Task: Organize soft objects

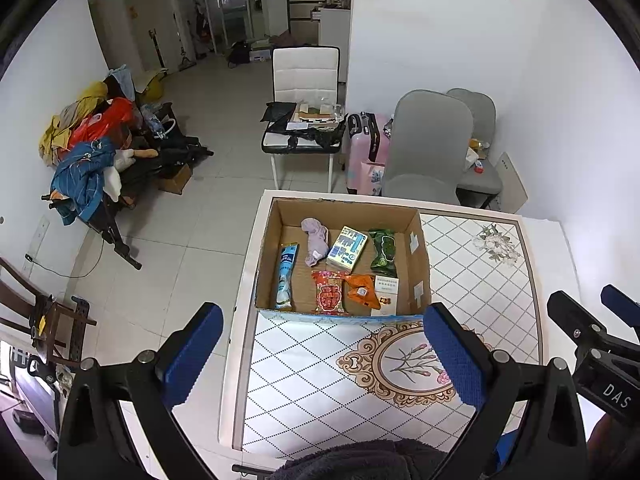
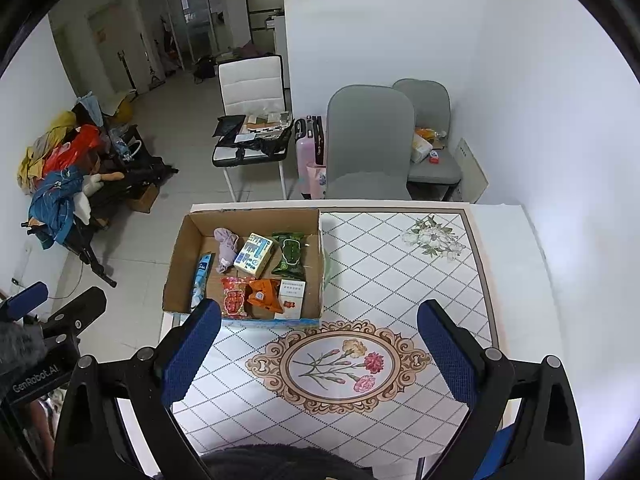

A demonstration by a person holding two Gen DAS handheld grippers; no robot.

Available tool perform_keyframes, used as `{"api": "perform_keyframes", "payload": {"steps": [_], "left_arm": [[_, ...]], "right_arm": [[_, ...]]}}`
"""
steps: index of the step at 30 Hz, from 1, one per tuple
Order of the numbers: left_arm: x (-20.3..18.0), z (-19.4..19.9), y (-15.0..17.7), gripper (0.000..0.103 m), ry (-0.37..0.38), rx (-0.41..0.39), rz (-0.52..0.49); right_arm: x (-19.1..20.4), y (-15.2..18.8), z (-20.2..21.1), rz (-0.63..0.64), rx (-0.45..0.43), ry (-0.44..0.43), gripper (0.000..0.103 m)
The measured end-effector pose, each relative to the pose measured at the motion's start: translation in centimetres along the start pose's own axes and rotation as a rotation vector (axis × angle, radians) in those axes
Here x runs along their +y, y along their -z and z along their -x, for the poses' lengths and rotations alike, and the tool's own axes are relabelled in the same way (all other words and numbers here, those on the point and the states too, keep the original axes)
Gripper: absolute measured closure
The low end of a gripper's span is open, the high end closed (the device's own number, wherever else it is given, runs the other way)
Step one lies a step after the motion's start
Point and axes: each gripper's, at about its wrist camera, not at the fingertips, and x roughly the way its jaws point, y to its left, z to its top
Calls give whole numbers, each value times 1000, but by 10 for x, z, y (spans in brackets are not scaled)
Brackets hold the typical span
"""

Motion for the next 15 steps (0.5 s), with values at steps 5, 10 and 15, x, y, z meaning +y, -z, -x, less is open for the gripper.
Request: {"api": "perform_keyframes", "payload": {"steps": [5,10,15], "left_arm": [[-2,0,0,0,2,0,-3],[-3,0,0,0,2,-3,-5],[-1,0,0,0,5,-5,-10]], "right_arm": [[0,1,1,-3,-4,8,3],[1,1,4,-5,-10,9,3],[-1,1,6,-12,-14,8,3]]}}
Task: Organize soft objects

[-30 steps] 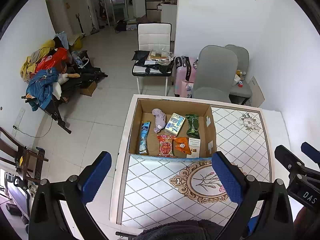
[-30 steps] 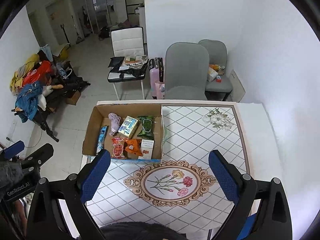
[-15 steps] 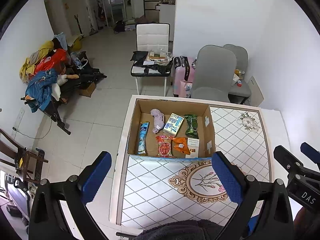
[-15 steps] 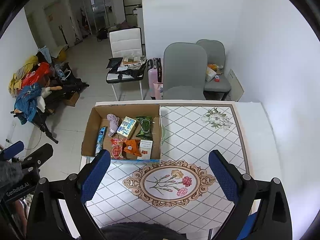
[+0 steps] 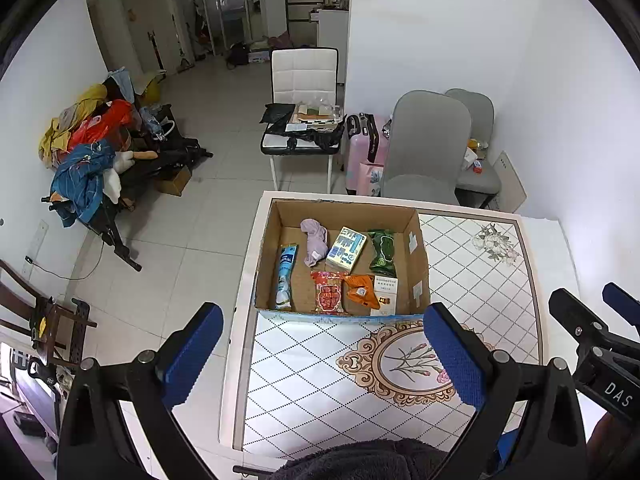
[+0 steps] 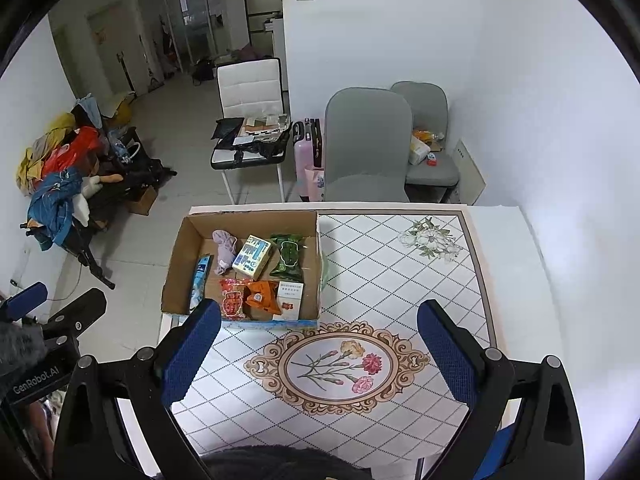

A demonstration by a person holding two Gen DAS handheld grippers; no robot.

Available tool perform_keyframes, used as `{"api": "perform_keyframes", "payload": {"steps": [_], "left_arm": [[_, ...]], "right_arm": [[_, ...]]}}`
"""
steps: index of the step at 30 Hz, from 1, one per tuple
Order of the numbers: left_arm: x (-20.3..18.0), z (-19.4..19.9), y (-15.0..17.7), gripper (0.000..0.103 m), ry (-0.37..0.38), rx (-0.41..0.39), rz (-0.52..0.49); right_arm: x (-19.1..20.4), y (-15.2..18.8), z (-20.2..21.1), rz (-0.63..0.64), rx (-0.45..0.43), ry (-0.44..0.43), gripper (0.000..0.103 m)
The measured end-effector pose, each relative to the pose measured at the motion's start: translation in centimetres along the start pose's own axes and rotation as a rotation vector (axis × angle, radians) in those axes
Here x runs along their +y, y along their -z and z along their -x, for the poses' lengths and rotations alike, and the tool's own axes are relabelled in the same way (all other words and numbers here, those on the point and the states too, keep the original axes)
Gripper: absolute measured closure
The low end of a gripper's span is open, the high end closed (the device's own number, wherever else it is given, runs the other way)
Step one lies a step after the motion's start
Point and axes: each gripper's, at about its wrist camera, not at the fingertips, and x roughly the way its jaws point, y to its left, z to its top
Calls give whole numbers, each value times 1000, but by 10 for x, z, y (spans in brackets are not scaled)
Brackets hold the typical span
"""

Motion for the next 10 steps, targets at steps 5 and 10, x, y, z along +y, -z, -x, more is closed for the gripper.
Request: {"api": "perform_keyframes", "payload": {"steps": [5,10], "left_arm": [[0,1,-2,0,1,-4,-2],[1,4,-2,0,4,-10,-7]], "right_arm": [[-1,0,1,1,-2,-1,3],[-2,0,3,-4,-10,0,3]]}}
